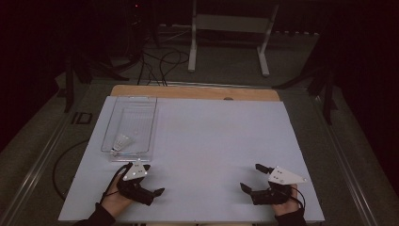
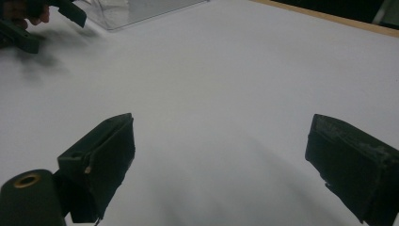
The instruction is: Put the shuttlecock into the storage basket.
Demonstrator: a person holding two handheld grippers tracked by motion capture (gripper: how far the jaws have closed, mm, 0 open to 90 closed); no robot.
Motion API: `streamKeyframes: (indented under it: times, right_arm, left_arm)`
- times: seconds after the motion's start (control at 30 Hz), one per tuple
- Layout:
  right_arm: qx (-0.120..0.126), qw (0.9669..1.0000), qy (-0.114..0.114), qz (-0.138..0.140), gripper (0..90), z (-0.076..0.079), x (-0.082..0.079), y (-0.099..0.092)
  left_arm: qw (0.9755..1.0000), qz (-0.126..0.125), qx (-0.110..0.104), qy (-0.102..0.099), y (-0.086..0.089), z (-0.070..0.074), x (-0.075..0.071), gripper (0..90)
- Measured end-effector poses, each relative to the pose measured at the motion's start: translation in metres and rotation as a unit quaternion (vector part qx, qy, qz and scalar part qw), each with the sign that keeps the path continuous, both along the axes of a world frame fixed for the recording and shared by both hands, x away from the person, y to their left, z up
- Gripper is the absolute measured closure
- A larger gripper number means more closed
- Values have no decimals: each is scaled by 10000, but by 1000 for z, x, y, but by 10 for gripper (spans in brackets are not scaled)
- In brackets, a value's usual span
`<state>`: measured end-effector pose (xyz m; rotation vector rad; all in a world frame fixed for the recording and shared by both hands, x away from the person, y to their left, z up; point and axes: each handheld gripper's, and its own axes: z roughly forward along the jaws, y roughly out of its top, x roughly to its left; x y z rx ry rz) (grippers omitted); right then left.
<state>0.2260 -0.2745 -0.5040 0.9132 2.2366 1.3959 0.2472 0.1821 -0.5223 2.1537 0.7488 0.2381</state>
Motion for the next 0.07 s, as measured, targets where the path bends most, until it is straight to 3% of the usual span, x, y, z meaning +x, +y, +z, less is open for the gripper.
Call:
streamKeyframes:
  times: [0.07]
  right_arm:
    - [2, 10000, 0, 1, 86, 0, 0, 0]
  left_arm:
    - [10000, -1, -13, 1, 0, 0, 0, 2]
